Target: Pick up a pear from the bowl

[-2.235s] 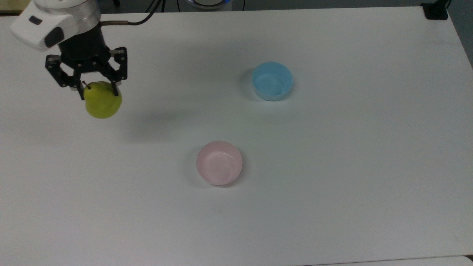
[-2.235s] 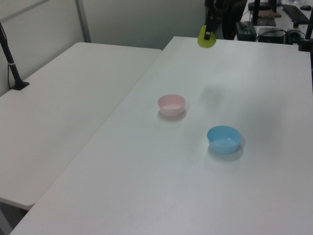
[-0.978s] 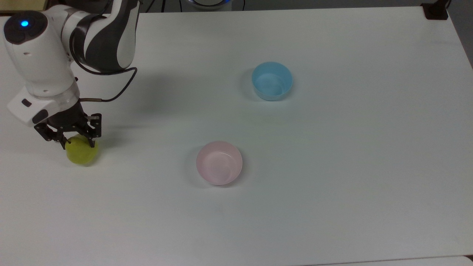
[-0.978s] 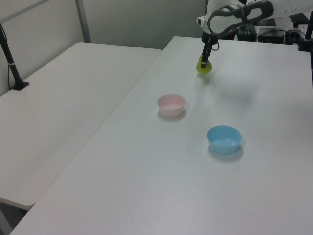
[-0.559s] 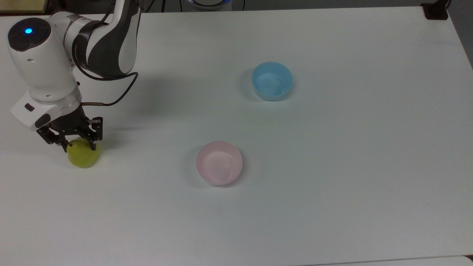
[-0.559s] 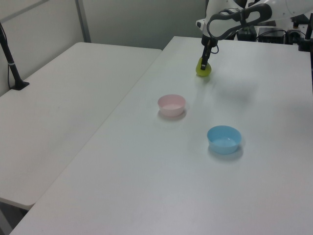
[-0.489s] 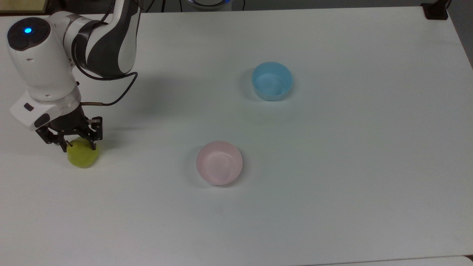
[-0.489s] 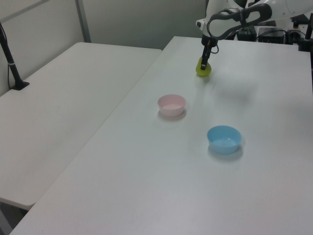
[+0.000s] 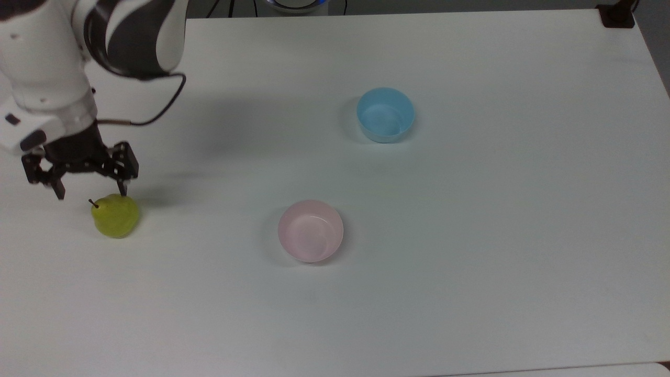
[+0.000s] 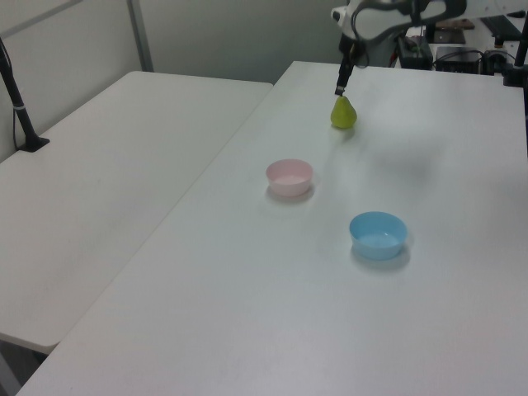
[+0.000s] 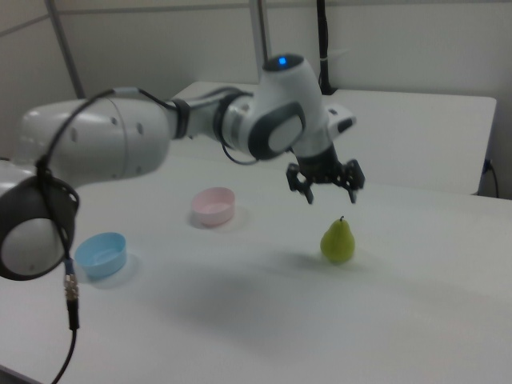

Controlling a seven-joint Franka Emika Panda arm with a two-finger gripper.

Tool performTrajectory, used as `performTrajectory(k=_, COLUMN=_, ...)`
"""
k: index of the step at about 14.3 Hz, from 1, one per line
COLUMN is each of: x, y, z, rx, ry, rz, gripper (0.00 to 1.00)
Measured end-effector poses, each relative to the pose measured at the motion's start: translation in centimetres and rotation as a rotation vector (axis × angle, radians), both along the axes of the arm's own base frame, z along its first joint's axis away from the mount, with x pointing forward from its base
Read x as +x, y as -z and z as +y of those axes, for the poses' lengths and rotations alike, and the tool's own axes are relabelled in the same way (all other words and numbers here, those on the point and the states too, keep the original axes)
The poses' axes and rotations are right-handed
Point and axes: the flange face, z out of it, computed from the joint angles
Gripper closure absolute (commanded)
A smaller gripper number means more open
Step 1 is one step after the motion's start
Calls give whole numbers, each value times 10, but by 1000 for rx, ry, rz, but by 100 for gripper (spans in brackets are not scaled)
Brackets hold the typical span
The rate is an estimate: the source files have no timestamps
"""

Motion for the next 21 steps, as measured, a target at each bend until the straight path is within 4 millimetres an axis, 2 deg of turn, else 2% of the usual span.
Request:
performTrajectory(k=3, x=-17, y=-64, z=22, rx=20, ry=-15, rz=16, gripper=0)
performTrajectory(k=4, x=-27, y=-98, z=41, rx=33, ry=-17, rz=17, gripper=0)
performTrajectory(k=5, x=-33, y=-117, z=54, rx=46, ry=-7, rz=23, gripper=0)
performTrajectory(k=6, x=-43, y=-141, z=77, rx=67, ry=10, rz=38, gripper=0)
performTrajectory(k=9, x=-71, y=-186, z=126, rx=111, ry=54, rz=83, gripper=0)
performTrajectory(k=12, x=-105, y=-217, z=167, rx=150, ry=121, rz=140, gripper=0)
performTrajectory(k=15, x=-134, y=-231, z=218, rx=177, ry=172, rz=173, gripper=0)
performTrajectory(k=17, x=-147, y=-224, z=246, rx=180, ry=159, rz=201, gripper=0)
performTrajectory(k=19, x=-154, y=-209, z=262, rx=176, ry=136, rz=237, gripper=0)
performTrajectory(k=21, x=-152, y=-196, z=265, rx=173, ry=124, rz=253, gripper=0)
